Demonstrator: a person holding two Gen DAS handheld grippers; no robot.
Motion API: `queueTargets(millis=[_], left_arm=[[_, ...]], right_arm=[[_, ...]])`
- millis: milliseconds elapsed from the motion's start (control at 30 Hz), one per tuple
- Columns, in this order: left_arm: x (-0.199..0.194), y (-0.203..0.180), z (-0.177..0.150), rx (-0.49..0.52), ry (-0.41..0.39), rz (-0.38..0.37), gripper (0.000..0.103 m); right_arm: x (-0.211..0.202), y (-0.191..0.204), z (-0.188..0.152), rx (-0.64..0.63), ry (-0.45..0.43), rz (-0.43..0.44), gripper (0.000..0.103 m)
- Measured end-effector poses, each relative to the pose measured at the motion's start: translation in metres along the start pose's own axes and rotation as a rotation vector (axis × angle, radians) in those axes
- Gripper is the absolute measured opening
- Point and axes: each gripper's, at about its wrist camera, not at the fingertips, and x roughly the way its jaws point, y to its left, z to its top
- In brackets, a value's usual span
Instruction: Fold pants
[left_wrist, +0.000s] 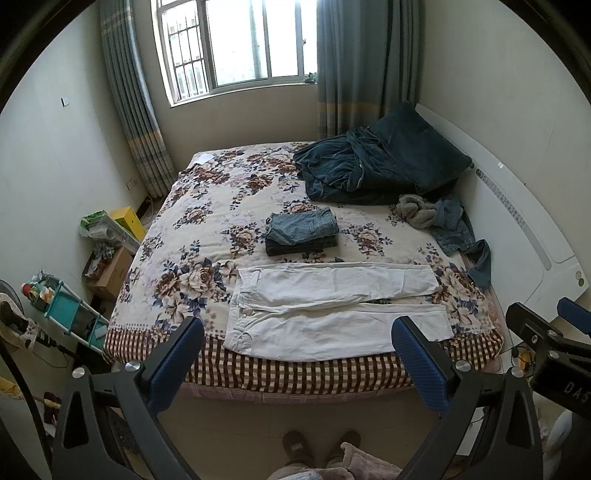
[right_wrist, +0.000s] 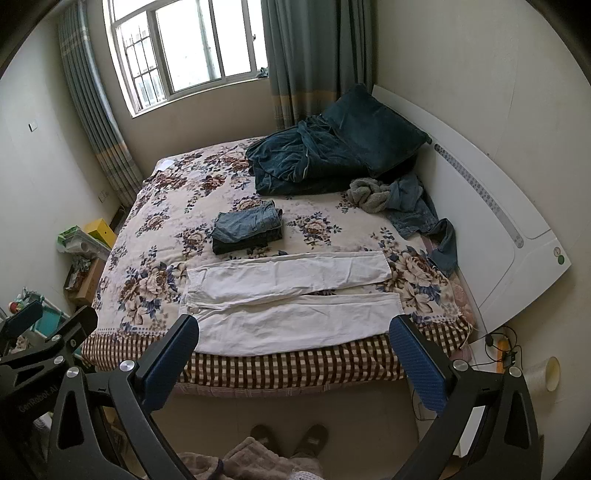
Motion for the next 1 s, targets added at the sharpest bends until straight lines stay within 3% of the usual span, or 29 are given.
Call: queueTargets(millis=[1000], left_arm=[[-0.0085, 0.0059, -0.0036, -0.014, -0.009, 0.004, 0.103]], right_arm=[[-0.0083, -0.004, -0.0056, 0.002, -0.002, 0.02, 0.103]])
